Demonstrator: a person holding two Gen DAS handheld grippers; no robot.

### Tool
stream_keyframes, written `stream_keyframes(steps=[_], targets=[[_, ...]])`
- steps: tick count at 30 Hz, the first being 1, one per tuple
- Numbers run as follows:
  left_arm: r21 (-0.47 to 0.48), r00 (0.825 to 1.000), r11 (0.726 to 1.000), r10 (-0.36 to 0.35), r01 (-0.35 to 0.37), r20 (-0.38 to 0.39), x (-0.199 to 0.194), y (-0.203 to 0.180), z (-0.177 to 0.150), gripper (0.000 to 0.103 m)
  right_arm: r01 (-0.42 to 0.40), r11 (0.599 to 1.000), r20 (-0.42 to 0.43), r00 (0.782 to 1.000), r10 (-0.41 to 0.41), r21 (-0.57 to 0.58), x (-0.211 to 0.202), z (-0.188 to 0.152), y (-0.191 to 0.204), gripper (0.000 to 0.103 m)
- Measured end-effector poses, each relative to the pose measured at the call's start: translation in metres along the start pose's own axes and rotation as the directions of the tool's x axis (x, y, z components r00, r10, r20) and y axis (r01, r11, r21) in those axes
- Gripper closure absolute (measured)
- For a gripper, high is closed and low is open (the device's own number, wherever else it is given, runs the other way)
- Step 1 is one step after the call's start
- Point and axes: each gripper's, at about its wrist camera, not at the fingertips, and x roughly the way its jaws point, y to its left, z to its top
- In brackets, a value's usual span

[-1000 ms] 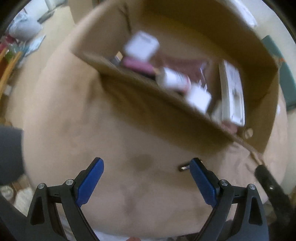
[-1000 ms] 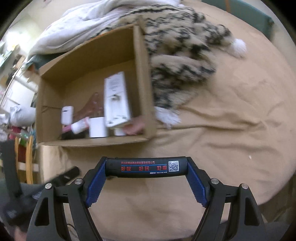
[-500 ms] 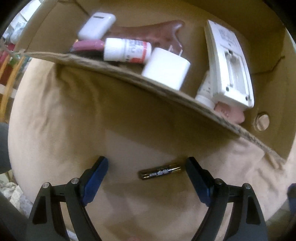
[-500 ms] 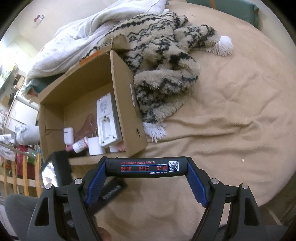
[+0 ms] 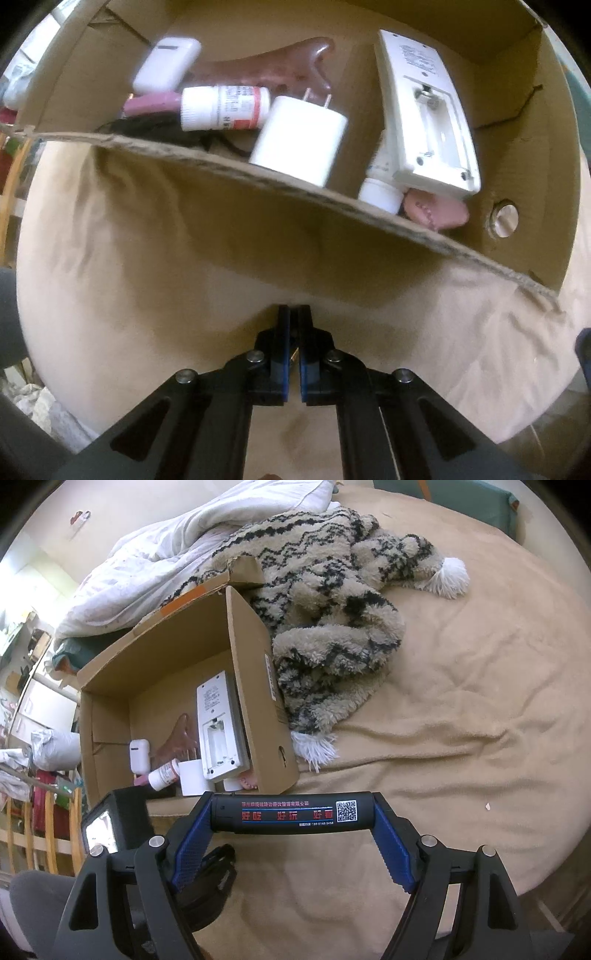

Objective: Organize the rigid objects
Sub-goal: 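Grasp the black bar with the right gripper while the left gripper grasps the second battery, then lower the black bar and battery into the box and open both grippers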

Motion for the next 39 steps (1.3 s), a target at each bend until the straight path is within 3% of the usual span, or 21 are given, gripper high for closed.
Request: stream_keyframes(steps=[5,13,17,18,20,21,22,26,27,28,29,31,35,39], targets=[[0.024,0.999,0.999,-0.038,0.038,-0.003,-0.004,0.022,0.005,0.102,0.015,1.0,0.0,1.0,-0.015,-0.004,0.002,0.0,0.001,0.018],[0.011,0.98,0.981,-0.196,0.195,0.029,-0.021,0.083,0.03,0.102,0.024,1.0,0.017,1.0,-0.024,-0.009,-0.002,-0.001,0.003,0.018],[0.006,0.972,0.973,-0.231,0.232,-0.039,-0.017,0.104,0.034,0.101,0.032,0.999,0.002,0.999,-0.032,-0.02,0.003,-0.001,0.007,0.018],[0.019,0.972,0.972,-0.231,0.232,-0.038,-0.016,0.106,0.038,0.097,0.033,0.999,-0.002,0.999,-0.033,-0.026,0.005,-0.002,0.008,0.018],[0.07,0.972,0.97,-0.232,0.234,-0.043,-0.018,0.104,0.026,0.077,0.039,0.998,-0.003,0.999,-0.04,-0.041,0.006,-0.002,0.012,0.018],[0.098,0.972,0.967,-0.229,0.233,-0.054,-0.019,0.099,0.013,0.053,0.043,0.998,-0.003,0.999,-0.043,-0.046,0.007,-0.003,0.013,0.018],[0.119,0.969,0.962,-0.238,0.245,-0.067,-0.019,0.095,0.003,0.045,0.045,0.998,-0.003,0.999,-0.045,-0.052,0.007,-0.003,0.015,0.018],[0.241,0.971,0.942,-0.216,0.236,-0.106,-0.019,0.065,-0.017,0.051,0.056,0.996,-0.009,0.998,-0.057,-0.064,0.009,-0.004,0.015,0.018],[0.274,0.976,0.938,-0.185,0.211,-0.116,-0.015,0.059,-0.023,0.065,0.057,0.996,-0.012,0.998,-0.058,-0.064,0.01,-0.004,0.015,0.018],[0.29,0.979,0.937,-0.165,0.194,-0.119,-0.013,0.058,-0.025,0.073,0.058,0.996,-0.015,0.998,-0.059,-0.064,0.01,-0.004,0.014,0.018],[0.316,0.984,0.934,-0.137,0.165,-0.11,-0.011,0.056,-0.027,0.074,0.06,0.996,-0.017,0.998,-0.061,-0.064,0.011,-0.004,0.014,0.018],[0.342,0.989,0.929,-0.114,0.14,-0.094,-0.012,0.056,-0.027,0.094,0.062,0.996,-0.022,0.998,-0.064,-0.065,0.012,-0.004,0.014,0.018],[0.351,0.99,0.927,-0.104,0.13,-0.091,-0.013,0.066,-0.023,0.094,0.056,0.996,-0.026,0.998,-0.057,-0.069,0.013,-0.003,0.016,0.018],[0.352,0.997,0.933,-0.079,0.082,-0.021,-0.035,0.093,-0.009,0.094,0.038,0.997,-0.014,0.999,-0.039,-0.069,0.009,-0.002,0.02,0.018]])
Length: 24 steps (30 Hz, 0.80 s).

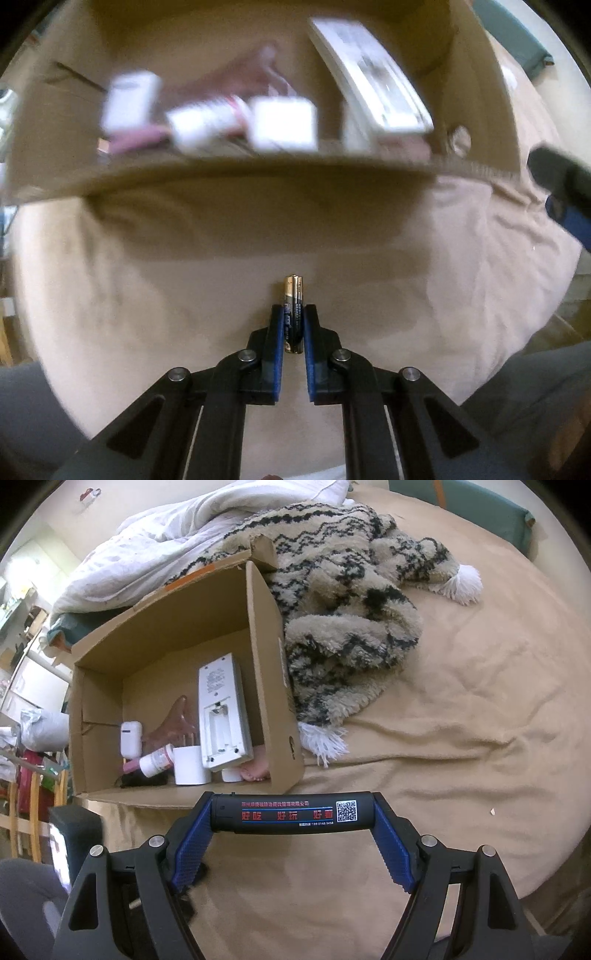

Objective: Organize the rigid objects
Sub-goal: 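Lower the black bar and battery into the box and open both grippers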

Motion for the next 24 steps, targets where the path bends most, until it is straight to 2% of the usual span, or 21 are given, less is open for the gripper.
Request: stream_keyframes(steps=[2,5,10,11,12,13,15,19,24], targets=[[-0.004,0.999,1.0,0.008,-0.008,0.039,-0.018,0.013,0.0,0.094,-0.01,1.0,0.014,1.0,0.01,-0.001,-0.003,0.001,0.002,0.018],[0.009,0.99,1.0,0.028,-0.029,0.14,-0.057,0.035,0.0,0.094,-0.024,1.0,0.056,0.998,0.025,-0.004,-0.011,0.005,0.008,0.018],[-0.023,0.955,0.998,0.055,-0.05,0.291,-0.115,0.07,0.02,0.094,-0.061,0.997,0.154,0.986,0.067,-0.045,-0.027,0.017,0.026,0.018],[-0.029,0.949,0.998,0.06,-0.053,0.309,-0.115,0.055,0.037,0.094,-0.068,0.996,0.169,0.983,0.077,-0.063,-0.028,0.021,0.032,0.018],[-0.033,0.939,0.998,0.069,-0.062,0.336,-0.122,0.061,0.044,0.094,-0.069,0.994,0.18,0.98,0.083,-0.082,-0.029,0.024,0.037,0.018],[-0.038,0.933,0.997,0.078,-0.069,0.351,-0.125,0.048,0.066,0.094,-0.07,0.993,0.189,0.978,0.088,-0.1,-0.03,0.026,0.041,0.018],[-0.046,0.926,0.996,0.089,-0.077,0.368,-0.134,0.043,0.076,0.094,-0.074,0.988,0.195,0.976,0.099,-0.133,-0.027,0.031,0.051,0.018],[-0.053,0.922,0.996,0.088,-0.074,0.378,-0.124,0.042,0.106,0.094,-0.068,0.977,0.182,0.978,0.106,-0.202,-0.012,0.04,0.072,0.018],[-0.002,0.918,0.995,0.097,-0.104,0.384,-0.088,0.03,0.112,0.094,-0.061,0.964,0.129,0.987,0.097,-0.261,0.014,0.043,0.089,0.018]])
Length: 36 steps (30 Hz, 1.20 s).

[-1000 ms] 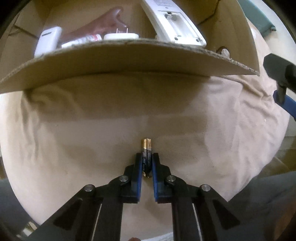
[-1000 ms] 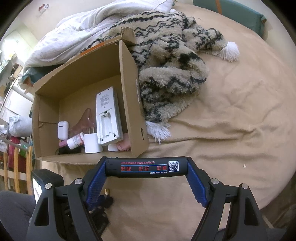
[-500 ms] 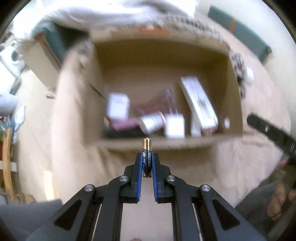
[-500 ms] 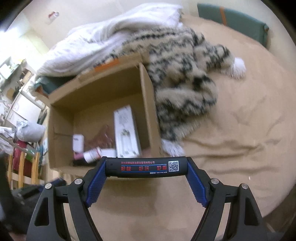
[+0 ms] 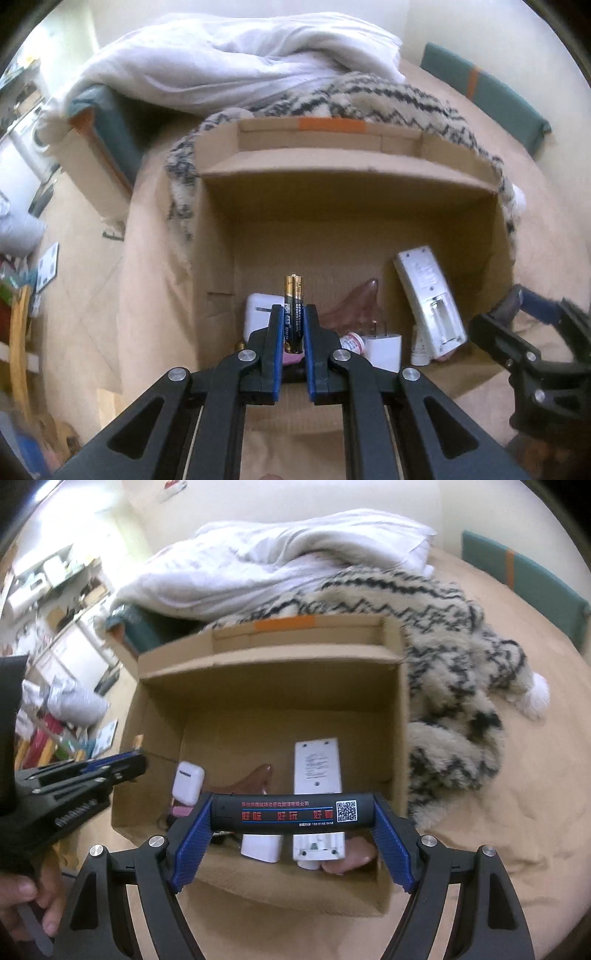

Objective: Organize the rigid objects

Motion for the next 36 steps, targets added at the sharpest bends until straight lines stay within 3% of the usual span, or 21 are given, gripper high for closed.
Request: stream_keyframes(steps=[4,13,15,17,18,20,21,26,28,32,34,36], targets=[[0.0,0.998,1.0,-0.022,0.022,-0.061,0.021,-0.006,-0.003,0.094,-0.016,1.0,-0.046,0.999,0.016,0.006,0.013,-0.005,0.003,0.018],[0.003,0.998,1.0,0.0,0.0,-0.069,0.028,-0.005,-0.004,0.094,-0.016,1.0,-0.039,0.999,0.017,0.015,0.017,-0.006,0.004,0.017],[0.011,0.998,1.0,0.002,-0.001,-0.066,0.027,-0.006,-0.004,0.094,-0.032,0.999,-0.029,0.999,0.032,0.024,0.015,-0.005,0.004,0.003],[0.007,0.998,1.0,0.001,0.0,-0.058,0.025,-0.006,-0.004,0.091,-0.037,0.999,-0.006,0.999,0.037,0.029,0.01,-0.005,0.004,0.0],[0.005,0.999,1.0,-0.002,0.002,-0.054,0.024,-0.006,-0.004,0.083,-0.032,0.999,0.006,0.999,0.032,0.028,0.008,-0.004,0.004,0.0],[-0.004,0.999,1.0,-0.013,0.013,-0.049,0.021,-0.005,-0.004,0.049,-0.034,0.999,0.028,0.999,0.034,0.034,0.002,-0.002,0.002,0.0],[-0.013,0.999,1.0,-0.022,0.022,-0.043,0.018,-0.004,-0.003,0.028,-0.04,0.998,0.037,0.999,0.039,0.042,0.001,-0.002,0.001,0.0],[-0.027,0.999,0.999,-0.035,0.035,0.0,-0.003,-0.001,-0.003,0.023,-0.058,0.993,0.099,0.994,0.048,0.1,-0.014,0.001,-0.005,0.0],[-0.039,0.999,0.999,-0.029,0.03,0.026,-0.016,0.004,-0.005,0.017,-0.058,0.992,0.109,0.993,0.046,0.114,-0.02,0.0,-0.007,0.0],[-0.087,0.999,0.996,-0.028,0.031,0.043,-0.036,0.018,-0.01,0.013,-0.058,0.99,0.135,0.99,0.041,0.128,-0.036,-0.008,-0.008,0.0],[-0.12,0.999,0.993,-0.016,0.021,0.047,-0.046,0.027,-0.017,0.003,-0.058,0.99,0.145,0.989,0.039,0.129,-0.046,-0.012,-0.006,0.0],[-0.143,0.999,0.99,-0.013,0.02,0.05,-0.057,0.036,-0.027,0.002,-0.048,0.991,0.146,0.989,0.03,0.124,-0.054,-0.018,-0.005,0.0]])
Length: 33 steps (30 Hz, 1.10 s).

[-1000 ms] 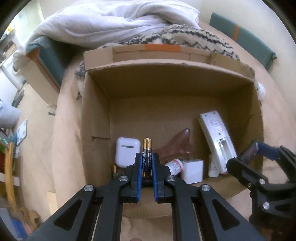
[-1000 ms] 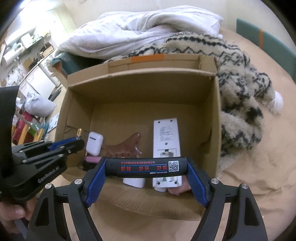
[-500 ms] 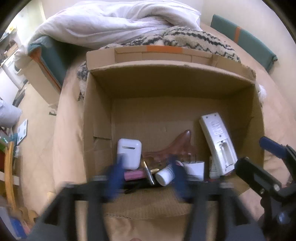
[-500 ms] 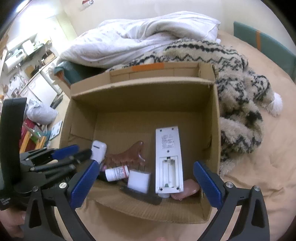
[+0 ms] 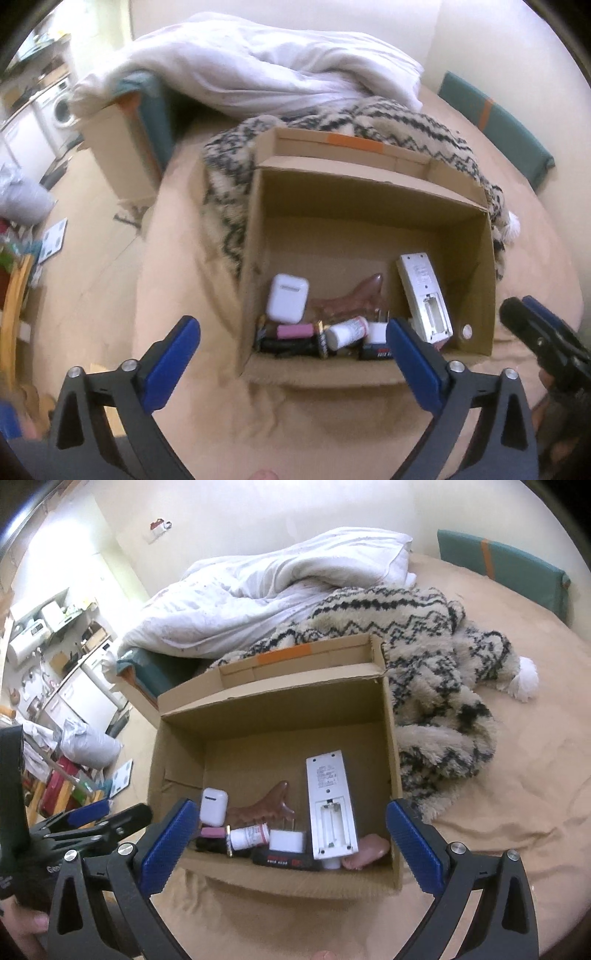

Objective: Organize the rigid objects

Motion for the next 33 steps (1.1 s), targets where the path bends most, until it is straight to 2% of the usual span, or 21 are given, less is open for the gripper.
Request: stream_keyframes(steps=[4,7,9,11,15,18,21,24,33], targets=[[0.011,1.0,1.0,0.02,-0.02,-0.006,-0.016,0.011,-0.016,0.002,0.059,0.998,-0.05,0.997,-0.059,-0.011,-0.009,-0.018,-0.007,0.0],[0.041,0.998,0.997,0.061,-0.06,0.0,-0.026,0.016,-0.033,0.002,0.048,0.998,-0.086,0.995,-0.046,0.028,-0.017,-0.034,-0.016,0.0],[0.057,0.995,0.994,0.094,-0.095,0.017,-0.031,0.018,-0.044,0.002,0.042,0.998,-0.075,0.996,-0.039,0.042,-0.027,-0.042,-0.019,0.0],[0.048,0.995,0.995,0.091,-0.093,0.031,-0.037,0.022,-0.051,0.002,0.04,0.998,-0.043,0.998,-0.038,0.038,-0.037,-0.048,-0.017,0.0],[0.007,0.99,0.997,0.078,-0.08,0.117,-0.057,0.028,-0.06,0.002,0.061,0.998,0.071,0.996,-0.059,-0.021,-0.06,-0.053,-0.003,0.0],[-0.014,0.974,0.995,0.101,-0.1,0.205,-0.072,0.029,-0.063,0.002,0.084,0.994,0.139,0.988,-0.073,-0.074,-0.069,-0.052,0.01,0.0],[-0.017,0.953,0.997,0.076,-0.074,0.295,-0.087,0.031,-0.061,0.002,0.093,0.99,0.187,0.98,-0.072,-0.108,-0.072,-0.049,0.02,0.0],[-0.023,0.939,0.996,0.09,-0.087,0.332,-0.093,0.031,-0.061,0.002,0.077,0.991,0.195,0.979,-0.055,-0.108,-0.07,-0.047,0.024,0.0],[-0.019,0.962,0.996,0.088,-0.086,0.26,-0.077,0.031,-0.058,0.002,0.079,0.989,0.178,0.982,-0.056,-0.123,-0.06,-0.049,0.029,0.0]])
